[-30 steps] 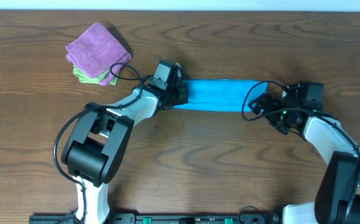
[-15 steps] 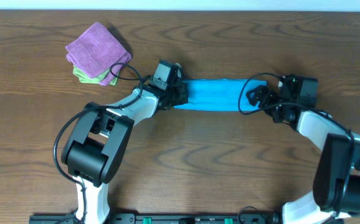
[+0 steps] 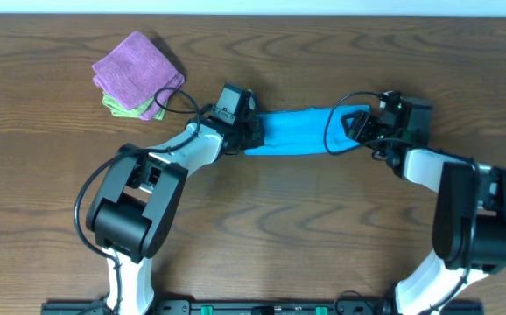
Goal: Fold the cloth
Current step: 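Fold the strip's right end leftward onto the left end with the right gripper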
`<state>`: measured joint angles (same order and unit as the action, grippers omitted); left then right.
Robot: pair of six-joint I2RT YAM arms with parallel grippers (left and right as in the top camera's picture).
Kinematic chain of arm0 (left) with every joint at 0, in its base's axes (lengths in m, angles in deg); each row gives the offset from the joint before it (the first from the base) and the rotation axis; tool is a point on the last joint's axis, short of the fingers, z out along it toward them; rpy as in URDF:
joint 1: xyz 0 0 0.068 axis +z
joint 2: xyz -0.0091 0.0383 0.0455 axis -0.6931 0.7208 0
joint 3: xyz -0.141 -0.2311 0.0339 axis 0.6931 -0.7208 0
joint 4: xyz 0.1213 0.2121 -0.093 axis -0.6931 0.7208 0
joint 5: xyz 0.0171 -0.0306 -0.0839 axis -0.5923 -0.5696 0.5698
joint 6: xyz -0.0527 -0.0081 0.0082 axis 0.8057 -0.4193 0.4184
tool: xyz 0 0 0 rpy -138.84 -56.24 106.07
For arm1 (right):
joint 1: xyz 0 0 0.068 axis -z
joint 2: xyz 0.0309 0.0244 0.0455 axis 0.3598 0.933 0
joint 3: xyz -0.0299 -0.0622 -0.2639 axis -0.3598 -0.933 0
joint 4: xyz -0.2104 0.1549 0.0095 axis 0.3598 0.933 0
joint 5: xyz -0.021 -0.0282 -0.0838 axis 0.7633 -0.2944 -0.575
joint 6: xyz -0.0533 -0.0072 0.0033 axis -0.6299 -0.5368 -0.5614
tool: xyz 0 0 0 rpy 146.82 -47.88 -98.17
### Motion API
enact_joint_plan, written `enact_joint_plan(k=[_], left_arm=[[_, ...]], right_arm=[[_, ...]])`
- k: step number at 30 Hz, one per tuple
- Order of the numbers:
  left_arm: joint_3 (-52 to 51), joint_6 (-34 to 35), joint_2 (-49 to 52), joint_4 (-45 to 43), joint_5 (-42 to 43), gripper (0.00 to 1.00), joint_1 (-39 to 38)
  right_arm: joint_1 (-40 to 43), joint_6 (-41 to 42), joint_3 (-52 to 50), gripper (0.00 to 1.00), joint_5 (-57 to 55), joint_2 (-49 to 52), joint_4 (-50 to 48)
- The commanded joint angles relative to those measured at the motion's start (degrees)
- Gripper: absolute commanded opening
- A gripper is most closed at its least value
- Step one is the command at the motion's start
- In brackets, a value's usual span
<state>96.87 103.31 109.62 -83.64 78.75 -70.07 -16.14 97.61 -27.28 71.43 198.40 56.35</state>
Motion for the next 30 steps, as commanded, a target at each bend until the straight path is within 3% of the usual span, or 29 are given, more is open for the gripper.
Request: enact_joint_plan(k=[1, 7, 19, 30], left_arm=[[-0.63, -1.01, 1.68, 2.29, -0.22, 0.06, -0.09], [-0.63, -0.98, 1.68, 2.38, -0.24, 0.06, -0.09], [-0.61, -0.96, 1.66, 2.4, -0.2, 0.06, -0.07], [-0.39, -0.96, 1.66, 1.95, 0.17, 0.06, 0.02]], right_arm=[[-0.92, 0.79, -2.75, 0.42, -6.6, 4.55, 1.09], [-0.92, 0.74, -2.75, 0.02, -7.41, 4.55, -1.86], [-1.97, -3.87, -2.32, 0.02, -3.41, -5.4, -0.98], [-10.05, -7.17, -2.25, 0.01, -3.5, -15.65, 0.96]])
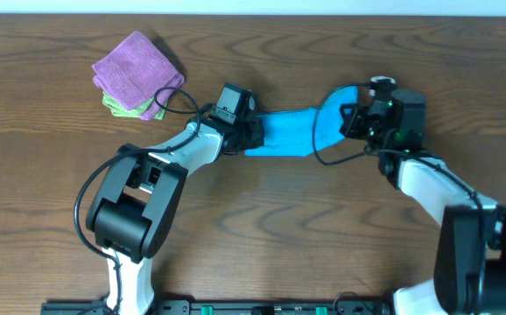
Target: Fold the cloth
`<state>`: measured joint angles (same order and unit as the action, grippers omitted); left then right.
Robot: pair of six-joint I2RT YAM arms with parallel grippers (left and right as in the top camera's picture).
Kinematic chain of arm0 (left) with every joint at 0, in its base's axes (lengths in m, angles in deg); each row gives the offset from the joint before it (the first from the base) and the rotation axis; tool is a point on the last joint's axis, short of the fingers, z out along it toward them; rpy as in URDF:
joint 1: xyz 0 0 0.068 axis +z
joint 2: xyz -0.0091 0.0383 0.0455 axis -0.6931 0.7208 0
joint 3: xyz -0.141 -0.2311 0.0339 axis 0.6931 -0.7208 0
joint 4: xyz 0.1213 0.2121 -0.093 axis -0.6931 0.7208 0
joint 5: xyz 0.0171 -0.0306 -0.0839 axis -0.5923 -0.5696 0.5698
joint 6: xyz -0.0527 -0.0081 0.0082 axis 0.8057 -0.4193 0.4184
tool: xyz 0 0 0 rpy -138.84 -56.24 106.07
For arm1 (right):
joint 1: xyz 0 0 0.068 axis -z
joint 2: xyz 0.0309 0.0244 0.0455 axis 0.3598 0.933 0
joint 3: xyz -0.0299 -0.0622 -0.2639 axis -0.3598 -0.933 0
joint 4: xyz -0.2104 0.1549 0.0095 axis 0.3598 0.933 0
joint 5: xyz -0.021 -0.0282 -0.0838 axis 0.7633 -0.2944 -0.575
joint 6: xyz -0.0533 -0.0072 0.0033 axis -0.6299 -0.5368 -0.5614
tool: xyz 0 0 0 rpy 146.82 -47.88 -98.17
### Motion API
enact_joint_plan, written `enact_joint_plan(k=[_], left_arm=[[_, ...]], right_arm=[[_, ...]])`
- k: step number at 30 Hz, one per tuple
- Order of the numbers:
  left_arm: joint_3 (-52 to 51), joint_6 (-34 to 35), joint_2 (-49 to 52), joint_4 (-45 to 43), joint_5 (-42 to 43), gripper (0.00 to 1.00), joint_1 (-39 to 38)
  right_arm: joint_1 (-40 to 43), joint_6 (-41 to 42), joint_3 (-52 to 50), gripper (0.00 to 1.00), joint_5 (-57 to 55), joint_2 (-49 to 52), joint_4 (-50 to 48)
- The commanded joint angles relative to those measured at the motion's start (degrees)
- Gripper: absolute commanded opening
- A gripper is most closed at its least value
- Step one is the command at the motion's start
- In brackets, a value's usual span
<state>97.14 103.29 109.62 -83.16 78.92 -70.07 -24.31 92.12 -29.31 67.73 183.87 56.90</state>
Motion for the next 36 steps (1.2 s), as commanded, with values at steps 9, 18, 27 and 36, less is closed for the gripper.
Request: enact_joint_plan(k=[9, 18, 27, 36], left_arm=[[-0.33, -0.96, 1.62, 1.31, 0.0, 0.06, 0.04], [2.49, -0.98, 0.83, 2.75, 3.34, 0.06, 2.25], [3.82, -1.88, -2.56, 4.44, 4.31, 0.06, 4.31], [3.82, -4.24, -10.16, 7.78, 2.36, 0.06, 8.26]], right_arm=[[-9.92, -1.68, 1.18, 0.01, -2.43, -1.14, 0.37], [-14.38, -1.64, 5.14, 0.01, -3.72, 1.03, 1.07], [-15.98, -1.66, 9.18, 0.01, -3.72, 6.8, 3.5], [-18.23, -1.64, 10.14, 0.01, -4.66, 10.69, 3.39]])
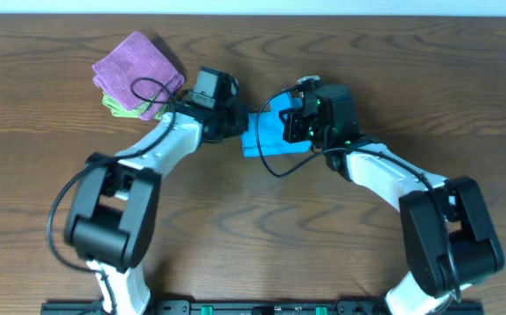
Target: Fold the cloth
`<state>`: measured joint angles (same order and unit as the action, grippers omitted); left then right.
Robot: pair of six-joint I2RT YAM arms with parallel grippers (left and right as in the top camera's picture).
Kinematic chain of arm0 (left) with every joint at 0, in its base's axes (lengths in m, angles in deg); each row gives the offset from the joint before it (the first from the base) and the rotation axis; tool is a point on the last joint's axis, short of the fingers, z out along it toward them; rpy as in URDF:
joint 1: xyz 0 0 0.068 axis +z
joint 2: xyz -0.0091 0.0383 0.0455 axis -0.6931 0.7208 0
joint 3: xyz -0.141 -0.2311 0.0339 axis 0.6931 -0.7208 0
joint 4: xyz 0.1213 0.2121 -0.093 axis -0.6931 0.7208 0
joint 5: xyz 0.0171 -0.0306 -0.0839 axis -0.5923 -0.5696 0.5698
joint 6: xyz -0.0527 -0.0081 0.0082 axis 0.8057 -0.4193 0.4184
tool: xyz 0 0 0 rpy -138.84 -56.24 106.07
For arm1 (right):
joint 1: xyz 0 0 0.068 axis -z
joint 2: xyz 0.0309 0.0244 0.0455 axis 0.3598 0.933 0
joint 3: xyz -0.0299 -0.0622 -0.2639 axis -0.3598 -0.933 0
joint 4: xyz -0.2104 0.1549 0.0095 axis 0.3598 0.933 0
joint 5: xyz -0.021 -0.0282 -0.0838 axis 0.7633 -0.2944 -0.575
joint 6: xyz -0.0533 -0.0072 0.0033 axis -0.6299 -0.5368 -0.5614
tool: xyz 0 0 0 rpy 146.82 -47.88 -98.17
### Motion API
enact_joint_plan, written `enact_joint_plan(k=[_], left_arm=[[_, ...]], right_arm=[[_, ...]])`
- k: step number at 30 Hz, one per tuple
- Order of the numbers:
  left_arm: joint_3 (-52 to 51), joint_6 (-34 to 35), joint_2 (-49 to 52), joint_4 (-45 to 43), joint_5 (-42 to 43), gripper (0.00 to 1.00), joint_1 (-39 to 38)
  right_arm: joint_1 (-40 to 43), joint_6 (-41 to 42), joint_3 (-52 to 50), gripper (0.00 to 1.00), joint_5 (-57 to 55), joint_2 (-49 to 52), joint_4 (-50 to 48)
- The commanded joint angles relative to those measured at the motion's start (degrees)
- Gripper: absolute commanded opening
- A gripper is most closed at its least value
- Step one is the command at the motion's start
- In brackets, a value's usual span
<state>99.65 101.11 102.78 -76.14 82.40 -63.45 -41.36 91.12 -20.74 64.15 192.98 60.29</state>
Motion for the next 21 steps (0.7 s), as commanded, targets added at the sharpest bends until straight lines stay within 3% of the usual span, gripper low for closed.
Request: enact_joint_plan(k=[1, 9, 12, 14, 15, 21], left_arm=[[1.31, -2.05, -4.07, 1.14, -1.09, 0.06, 2.19], [1.31, -2.89, -9.62, 2.03, -1.09, 0.06, 6.16], [1.31, -2.99, -10.47, 2.19, -1.11, 0.06, 6.71], [1.31, -3.06, -10.71, 2.29, -1.09, 0.06, 6.99], [1.31, -3.06, -10.73, 2.4, -1.09, 0.06, 7.13], [1.31, -3.06, -10.75, 2.67, -1.07, 0.06, 7.37]], right_arm=[[-1.49, -0.66, 1.81, 0.01, -1.2, 1.77, 0.07], [-3.58, -0.5, 4.26, 0.02, -2.67, 4.7, 0.04], [-4.13, -0.42, 4.76, 0.07, -2.69, 5.29, -0.22], [-4.44, -0.44, 4.81, 0.13, -2.69, 5.35, -0.37], [-4.57, -0.44, 4.81, 0.23, -2.67, 5.35, -0.37], [-5.09, -0.42, 4.92, 0.48, 2.1, 5.33, -0.37]])
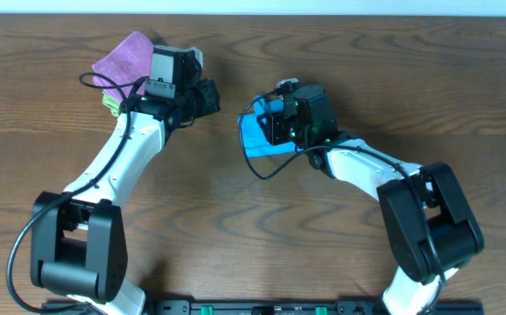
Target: Fold the cloth
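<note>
The blue cloth lies folded into a small pad at the table's middle, its right part hidden under my right arm. My right gripper sits low over the pad and appears shut on the cloth's carried-over end. My left gripper hangs to the left of the cloth, apart from it, with its fingers spread and nothing between them.
A stack of folded cloths, purple on top with green peeking out below, lies at the back left, partly covered by my left wrist. Black cables loop off both wrists. The wooden table stretches toward the front.
My left gripper has let go of the cloth's left edge and drawn back to the left, toward the purple stack. My right gripper has shifted a little further left over the folded cloth.
The blue cloth first lay stretched as a long strip, with a gripper at each end. My right gripper then lifted the right end and had it further left at each later moment. The strip is now doubled into a short pad, and the left gripper is off it.
</note>
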`<state>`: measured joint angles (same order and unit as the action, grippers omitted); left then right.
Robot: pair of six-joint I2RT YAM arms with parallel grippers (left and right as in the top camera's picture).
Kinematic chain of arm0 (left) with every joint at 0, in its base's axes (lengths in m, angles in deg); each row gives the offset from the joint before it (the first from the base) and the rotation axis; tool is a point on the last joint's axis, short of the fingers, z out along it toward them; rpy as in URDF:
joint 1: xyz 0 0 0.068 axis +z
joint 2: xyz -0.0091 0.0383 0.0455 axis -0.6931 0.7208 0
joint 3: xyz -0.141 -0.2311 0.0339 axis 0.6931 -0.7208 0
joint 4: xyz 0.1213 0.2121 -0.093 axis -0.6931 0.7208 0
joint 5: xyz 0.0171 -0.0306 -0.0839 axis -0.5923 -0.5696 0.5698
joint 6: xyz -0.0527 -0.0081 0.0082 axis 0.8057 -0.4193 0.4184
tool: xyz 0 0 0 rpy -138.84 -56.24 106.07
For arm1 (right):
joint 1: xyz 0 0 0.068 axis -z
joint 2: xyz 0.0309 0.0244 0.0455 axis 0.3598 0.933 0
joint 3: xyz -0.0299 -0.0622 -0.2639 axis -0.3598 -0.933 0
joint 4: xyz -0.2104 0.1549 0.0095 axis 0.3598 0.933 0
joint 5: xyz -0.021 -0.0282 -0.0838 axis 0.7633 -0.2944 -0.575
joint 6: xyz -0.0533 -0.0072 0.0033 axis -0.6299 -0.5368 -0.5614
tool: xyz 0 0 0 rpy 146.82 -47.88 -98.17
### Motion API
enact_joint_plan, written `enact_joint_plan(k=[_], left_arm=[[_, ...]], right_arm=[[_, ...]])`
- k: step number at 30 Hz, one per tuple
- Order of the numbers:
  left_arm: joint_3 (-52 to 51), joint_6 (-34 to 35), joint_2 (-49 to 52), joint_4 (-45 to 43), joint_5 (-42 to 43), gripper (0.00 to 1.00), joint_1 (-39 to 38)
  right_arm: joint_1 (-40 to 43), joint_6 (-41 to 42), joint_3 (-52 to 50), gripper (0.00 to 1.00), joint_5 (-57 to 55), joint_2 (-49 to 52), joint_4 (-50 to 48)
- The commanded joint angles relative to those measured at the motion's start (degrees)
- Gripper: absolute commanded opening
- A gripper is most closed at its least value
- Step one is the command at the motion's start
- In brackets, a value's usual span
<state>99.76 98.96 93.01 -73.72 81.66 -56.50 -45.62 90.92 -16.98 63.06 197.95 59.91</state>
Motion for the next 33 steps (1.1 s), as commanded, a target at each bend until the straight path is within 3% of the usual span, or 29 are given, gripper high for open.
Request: enact_joint_plan(k=[1, 13, 33], left_arm=[[1.2, -0.92, -0.98, 0.24, -0.35, 0.06, 0.42], [1.2, -0.76, -1.07, 0.2, -0.35, 0.06, 1.6], [1.2, -0.22, -1.2, -0.9, -0.15, 0.06, 3.23]], right_arm=[[-0.94, -0.22, 1.25, 0.49, 4.63, 0.37, 0.0], [-3.76, 2.38, 2.03, 0.56, 11.72, 0.37, 0.33], [-4.85, 0.48, 2.01, 0.58, 6.71, 1.62, 9.42]])
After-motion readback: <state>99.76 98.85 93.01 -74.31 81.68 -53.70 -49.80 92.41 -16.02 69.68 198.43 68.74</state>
